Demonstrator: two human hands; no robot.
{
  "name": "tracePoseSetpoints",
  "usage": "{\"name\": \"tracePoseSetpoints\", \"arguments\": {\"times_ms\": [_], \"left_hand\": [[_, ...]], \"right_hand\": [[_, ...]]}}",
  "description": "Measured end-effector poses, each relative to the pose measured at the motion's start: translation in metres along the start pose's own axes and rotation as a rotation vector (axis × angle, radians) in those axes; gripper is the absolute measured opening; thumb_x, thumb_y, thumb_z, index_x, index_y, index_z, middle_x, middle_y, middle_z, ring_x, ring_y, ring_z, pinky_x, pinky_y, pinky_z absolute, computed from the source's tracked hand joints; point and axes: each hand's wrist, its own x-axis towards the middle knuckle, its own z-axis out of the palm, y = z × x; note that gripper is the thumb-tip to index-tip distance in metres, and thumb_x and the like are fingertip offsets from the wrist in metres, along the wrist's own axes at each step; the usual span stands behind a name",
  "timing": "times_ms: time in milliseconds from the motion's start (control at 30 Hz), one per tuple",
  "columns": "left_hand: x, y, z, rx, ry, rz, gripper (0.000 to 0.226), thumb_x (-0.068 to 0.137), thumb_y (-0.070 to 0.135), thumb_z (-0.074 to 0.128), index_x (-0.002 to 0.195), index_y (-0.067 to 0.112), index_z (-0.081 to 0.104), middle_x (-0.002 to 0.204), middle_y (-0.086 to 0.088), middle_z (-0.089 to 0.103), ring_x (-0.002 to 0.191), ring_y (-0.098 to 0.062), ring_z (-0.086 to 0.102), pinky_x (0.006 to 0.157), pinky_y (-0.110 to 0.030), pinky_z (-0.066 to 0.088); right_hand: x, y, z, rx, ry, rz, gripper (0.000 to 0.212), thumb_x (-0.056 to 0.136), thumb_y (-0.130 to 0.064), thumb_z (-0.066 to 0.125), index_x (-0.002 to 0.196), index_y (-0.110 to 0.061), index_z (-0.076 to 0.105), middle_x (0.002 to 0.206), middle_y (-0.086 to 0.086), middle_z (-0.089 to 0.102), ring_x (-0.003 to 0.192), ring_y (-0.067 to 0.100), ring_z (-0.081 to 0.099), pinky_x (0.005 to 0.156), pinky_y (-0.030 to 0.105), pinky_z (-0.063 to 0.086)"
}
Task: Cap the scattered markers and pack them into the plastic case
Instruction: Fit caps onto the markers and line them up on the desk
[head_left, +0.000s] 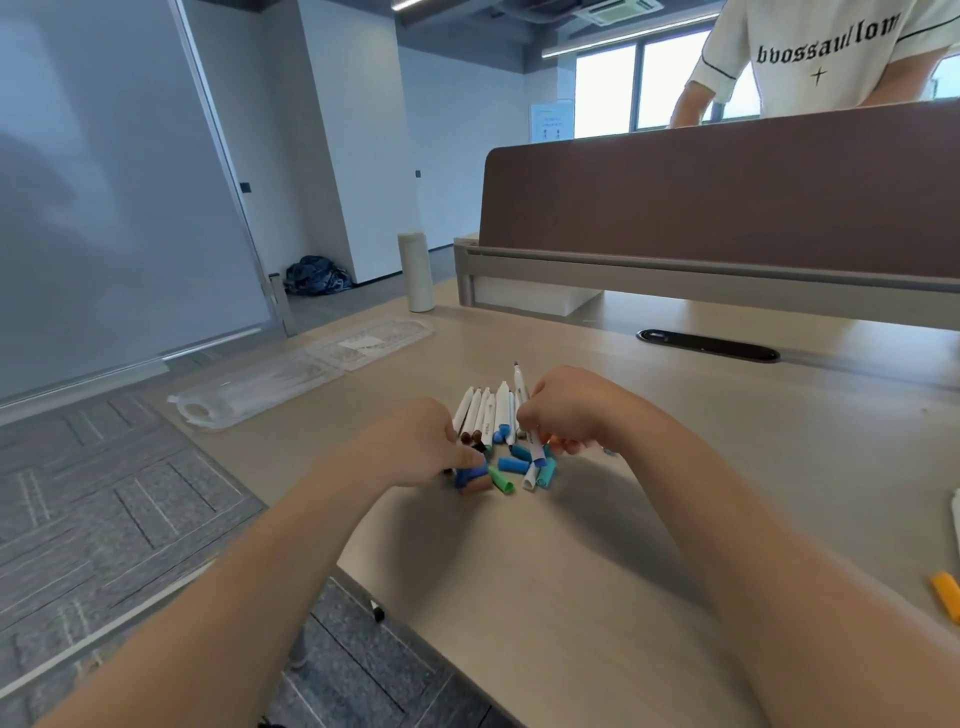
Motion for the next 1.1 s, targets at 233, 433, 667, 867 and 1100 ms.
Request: {"name": "tracePoseSetpoints", "arguments": {"times_ms": [233,433,667,867,1100], "left_hand": [[-0.006,0.001,0.01,-0.042,-0.034,-0.01,0.026,0.089,0.029,0.066,0.082,0.005,0.074,0.079,-0.012,0.071,0.065,-0.018,0.052,0.063,-0.029,0.04],[-0.009,-0.006,-0.001,-0.159,-0.034,0.009,0.021,0.09,0.008,0.056,0.083,-0.001,0.073,0.07,-0.009,0.067,0.042,-0.006,0.05,0.044,-0.015,0.04],[-0.006,-0.017,-0.006,-0.933,0.182,-0.087,0.015,0.097,0.001,0.05,0.108,0.003,0.059,0.085,-0.014,0.074,0.053,-0.013,0.057,0.05,-0.022,0.047],[-0.004,-0.019,0.002,-1.295,0.172,-0.089,0.019,0.097,-0.005,0.045,0.111,0.005,0.055,0.088,-0.018,0.07,0.058,-0.015,0.057,0.056,-0.023,0.053],[-0.002,-0.027,0.005,-0.821,0.183,-0.055,0.016,0.089,-0.002,0.055,0.095,0.006,0.067,0.075,-0.015,0.066,0.053,-0.016,0.053,0.052,-0.025,0.045]], "right_hand": [[-0.002,-0.001,0.0,-0.01,-0.011,0.004,0.024,0.091,-0.019,0.057,0.097,0.001,0.066,0.072,0.012,0.06,0.05,0.019,0.049,0.045,0.022,0.039],[-0.003,-0.002,0.001,-0.003,-0.029,-0.015,0.023,0.089,-0.014,0.056,0.099,0.004,0.066,0.072,0.013,0.06,0.053,0.021,0.049,0.046,0.025,0.04],[-0.01,-0.004,0.001,0.111,-0.109,-0.157,0.017,0.089,-0.016,0.061,0.093,-0.001,0.068,0.065,0.008,0.061,0.052,0.015,0.053,0.052,0.026,0.045],[-0.015,-0.011,0.004,0.123,-0.212,-0.218,0.012,0.092,-0.015,0.063,0.099,-0.006,0.067,0.068,0.008,0.067,0.053,0.013,0.058,0.049,0.022,0.044],[-0.011,-0.008,0.006,-0.001,-0.11,-0.206,0.013,0.091,-0.018,0.064,0.093,-0.006,0.068,0.069,0.008,0.067,0.056,0.016,0.059,0.051,0.025,0.046]]}}
